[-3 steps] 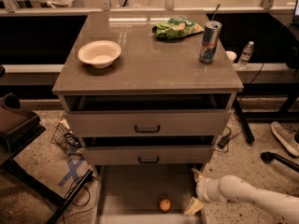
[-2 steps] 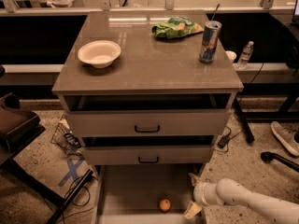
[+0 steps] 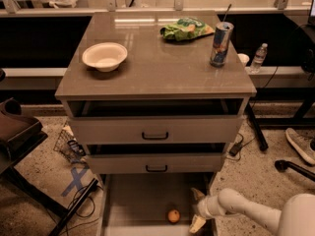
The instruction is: Pick orange from bottom drawer and place on counter
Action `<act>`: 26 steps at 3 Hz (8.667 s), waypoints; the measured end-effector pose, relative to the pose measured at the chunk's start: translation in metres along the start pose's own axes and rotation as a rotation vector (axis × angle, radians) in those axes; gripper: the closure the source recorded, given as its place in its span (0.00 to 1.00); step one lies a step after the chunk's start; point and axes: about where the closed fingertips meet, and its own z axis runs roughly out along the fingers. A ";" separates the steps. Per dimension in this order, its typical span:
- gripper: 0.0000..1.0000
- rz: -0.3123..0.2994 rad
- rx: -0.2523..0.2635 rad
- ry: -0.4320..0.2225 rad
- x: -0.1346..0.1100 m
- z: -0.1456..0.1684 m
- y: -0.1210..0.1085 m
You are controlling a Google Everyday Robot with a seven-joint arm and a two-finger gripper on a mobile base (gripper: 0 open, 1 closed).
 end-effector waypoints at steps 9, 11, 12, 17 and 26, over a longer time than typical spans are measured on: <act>1.00 -0.063 -0.208 -0.021 -0.018 0.085 0.041; 1.00 -0.067 -0.198 0.001 -0.057 0.030 0.025; 1.00 -0.056 -0.172 0.017 -0.092 -0.020 0.011; 1.00 0.029 0.106 0.121 -0.243 -0.273 -0.021; 1.00 0.053 0.299 0.176 -0.488 -0.541 -0.153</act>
Offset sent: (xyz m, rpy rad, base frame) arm -0.0162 0.0471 -0.0635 -0.0059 0.1064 0.1674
